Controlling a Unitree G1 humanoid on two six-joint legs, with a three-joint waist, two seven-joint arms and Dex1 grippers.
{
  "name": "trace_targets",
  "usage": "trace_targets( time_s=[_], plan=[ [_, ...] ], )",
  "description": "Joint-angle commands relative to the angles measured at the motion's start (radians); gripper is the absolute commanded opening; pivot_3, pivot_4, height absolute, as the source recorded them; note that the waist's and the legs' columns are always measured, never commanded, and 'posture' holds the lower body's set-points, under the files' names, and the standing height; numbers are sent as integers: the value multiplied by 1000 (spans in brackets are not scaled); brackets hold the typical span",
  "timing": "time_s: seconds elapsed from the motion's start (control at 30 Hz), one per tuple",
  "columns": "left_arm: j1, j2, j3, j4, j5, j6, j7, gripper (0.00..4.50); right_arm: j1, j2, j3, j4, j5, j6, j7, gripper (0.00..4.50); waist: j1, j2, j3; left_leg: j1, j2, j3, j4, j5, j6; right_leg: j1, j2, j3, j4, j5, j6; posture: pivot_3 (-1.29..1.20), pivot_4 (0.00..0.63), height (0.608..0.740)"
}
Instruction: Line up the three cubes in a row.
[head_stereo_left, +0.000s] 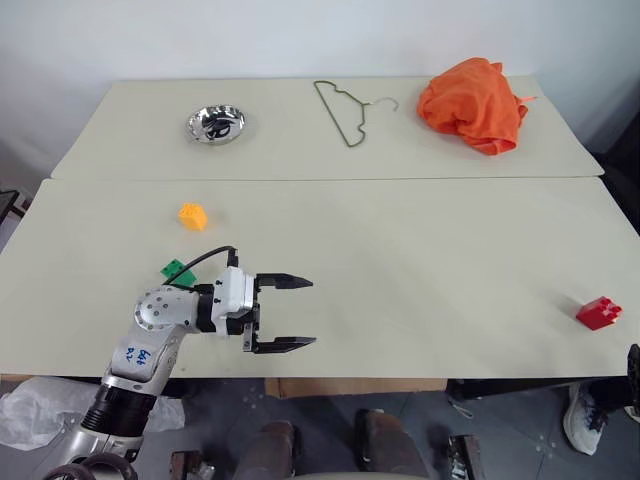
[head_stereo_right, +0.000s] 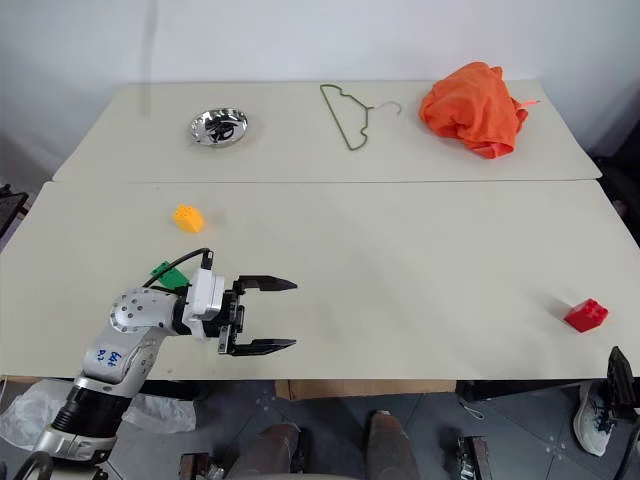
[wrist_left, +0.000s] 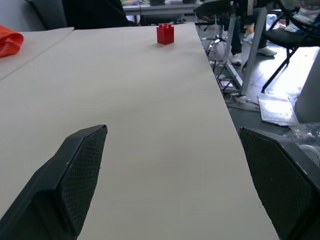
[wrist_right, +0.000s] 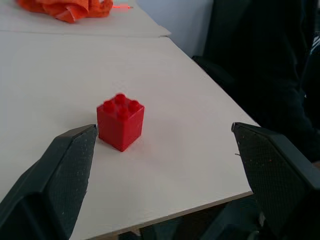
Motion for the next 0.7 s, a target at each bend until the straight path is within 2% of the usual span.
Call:
trace_targets(
  time_s=[0.03, 0.2, 0.37, 0.53, 0.7],
  plan=[
    [-19, -22, 1, 32, 11, -42, -11, 4488, -6, -7, 6, -158, 52, 99, -116, 4500, 5, 0, 0, 0, 0, 0, 0, 0, 0, 0, 0, 0, 0, 0, 0, 0, 150, 740],
    [-33, -34, 5, 70, 12, -57, -21, 4488, -121, -142, 1, -263, 120, 510, -467, 4500, 9, 0, 0, -1, -1, 0, 1, 1, -2, 0, -1, 0, 0, 0, 0, 0, 150, 740],
    [-25, -25, 10, 66, 18, -65, -18, 4488, -285, -227, 12, -272, 184, 779, -670, 4500, 10, 0, 0, -2, -1, -1, 0, 3, -5, -2, -1, -1, 0, 0, -1, 0, 150, 740],
    [10, -10, 27, 31, 19, -60, -1, 4488, -399, -252, 32, -238, 198, 962, -765, 4500, 9, 0, 0, -3, 0, -1, 0, 3, -5, -2, -1, -2, -1, 0, -1, 0, 150, 740],
    [44, 7, 45, 6, 18, -60, 14, 4488, -467, -214, 46, -211, 174, 1049, -821, 4500, 9, 0, 0, -4, 0, -1, 0, 3, -4, -2, -1, -2, -1, 0, 0, 0, 150, 740]
  ],
)
